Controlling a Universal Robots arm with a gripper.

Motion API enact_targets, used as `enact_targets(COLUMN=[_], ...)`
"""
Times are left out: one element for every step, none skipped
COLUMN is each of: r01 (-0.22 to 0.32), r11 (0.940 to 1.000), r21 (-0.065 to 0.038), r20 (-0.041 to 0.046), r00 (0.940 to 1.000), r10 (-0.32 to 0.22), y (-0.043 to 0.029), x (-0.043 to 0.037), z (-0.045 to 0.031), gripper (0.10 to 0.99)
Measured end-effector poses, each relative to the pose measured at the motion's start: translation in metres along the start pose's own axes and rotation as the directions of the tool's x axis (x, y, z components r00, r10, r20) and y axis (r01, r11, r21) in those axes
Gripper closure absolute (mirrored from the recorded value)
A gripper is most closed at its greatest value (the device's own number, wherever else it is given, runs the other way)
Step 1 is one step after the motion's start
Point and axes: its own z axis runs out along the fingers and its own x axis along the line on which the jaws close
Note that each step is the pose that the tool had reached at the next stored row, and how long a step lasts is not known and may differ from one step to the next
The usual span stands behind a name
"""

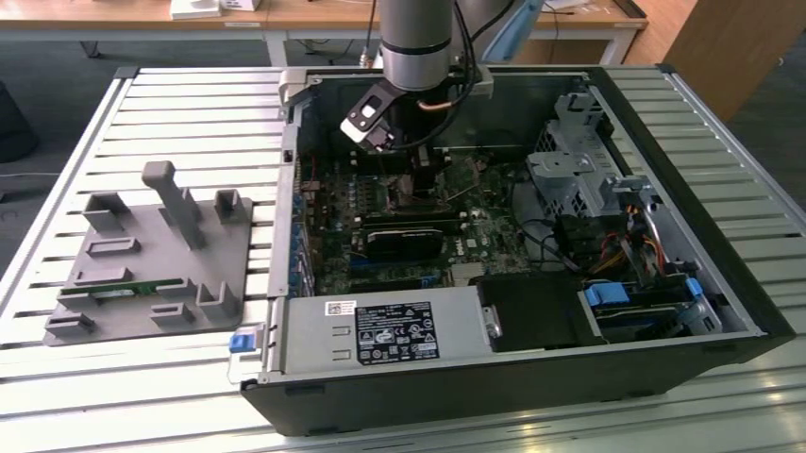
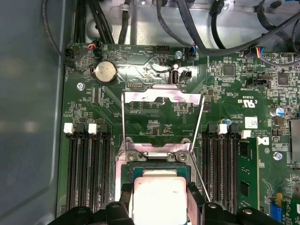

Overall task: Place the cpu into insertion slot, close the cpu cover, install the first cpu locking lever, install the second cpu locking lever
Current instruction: 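Place the cpu into insertion slot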

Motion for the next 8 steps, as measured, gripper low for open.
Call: enact_targets(r01=[0.000, -0.001, -0.002, -0.004, -0.006, -0.009, -0.012, -0.014], r11=[1.0000, 1.0000, 1.0000, 1.0000, 1.0000, 1.0000, 0.9999, 0.9999], r21=[0.000, 0.000, 0.000, 0.000, 0.000, 0.000, 0.001, 0.001], r20=[0.0000, 0.0001, 0.0001, 0.0003, 0.0005, 0.0008, 0.0010, 0.0012], r00=[1.0000, 1.0000, 1.0000, 1.0000, 1.0000, 1.0000, 0.9999, 0.9999], r10=[0.000, 0.001, 0.002, 0.004, 0.006, 0.009, 0.012, 0.014], y=[0.0000, -0.0001, -0.0003, -0.0005, -0.0008, -0.0010, -0.0014, -0.0016], x=[0.0001, 0.0002, 0.0003, 0.0003, 0.0003, 0.0003, 0.0004, 0.0004], z=[0.0008, 0.0014, 0.0020, 0.0026, 0.0031, 0.0036, 0.0041, 0.0046], gripper=[0.549, 0.549, 0.549, 0.549, 0.549, 0.549, 0.549, 0.549])
